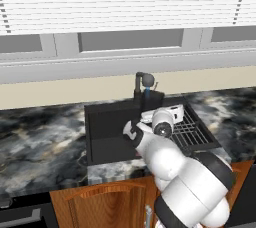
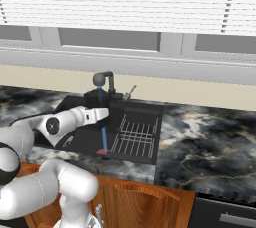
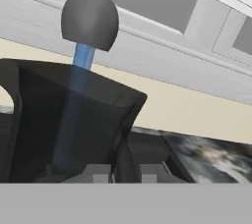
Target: Turn on the sink faucet and place the jug under the water for a few seconds to fill it up.
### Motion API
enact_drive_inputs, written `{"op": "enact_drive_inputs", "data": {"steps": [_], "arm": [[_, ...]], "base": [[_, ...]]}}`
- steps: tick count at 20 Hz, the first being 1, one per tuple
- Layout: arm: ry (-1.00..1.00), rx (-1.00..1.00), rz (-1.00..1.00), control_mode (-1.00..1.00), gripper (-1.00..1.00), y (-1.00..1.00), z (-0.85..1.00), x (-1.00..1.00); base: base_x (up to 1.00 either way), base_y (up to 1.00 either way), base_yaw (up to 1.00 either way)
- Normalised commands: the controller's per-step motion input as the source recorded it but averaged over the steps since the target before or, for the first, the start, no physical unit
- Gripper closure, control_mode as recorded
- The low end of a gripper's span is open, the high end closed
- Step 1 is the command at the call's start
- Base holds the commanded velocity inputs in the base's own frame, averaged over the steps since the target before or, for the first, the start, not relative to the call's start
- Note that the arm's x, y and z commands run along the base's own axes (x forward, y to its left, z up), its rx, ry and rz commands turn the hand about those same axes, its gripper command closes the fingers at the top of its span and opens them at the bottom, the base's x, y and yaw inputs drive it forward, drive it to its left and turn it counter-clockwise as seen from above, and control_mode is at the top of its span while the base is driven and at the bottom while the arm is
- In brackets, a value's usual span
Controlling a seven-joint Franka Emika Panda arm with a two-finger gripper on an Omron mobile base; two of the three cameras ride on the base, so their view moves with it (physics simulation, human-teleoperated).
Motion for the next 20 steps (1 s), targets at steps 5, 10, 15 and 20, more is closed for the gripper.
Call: {"op": "enact_drive_inputs", "data": {"steps": [5,10,15,20], "arm": [[0.0,0.0,-0.05,-1.0,1.0,0.0,0.0,0.03],[0.0,0.0,-0.05,-1.0,1.0,0.0,-0.01,0.02],[0.0,0.0,-0.04,-1.0,1.0,0.0,-0.01,0.05],[0.05,0.0,-0.02,-1.0,1.0,0.0,-0.02,0.13]], "base": [[0.0,0.0,0.0],[0.0,0.0,0.0],[0.0,0.0,0.0],[0.0,0.0,0.0]]}}
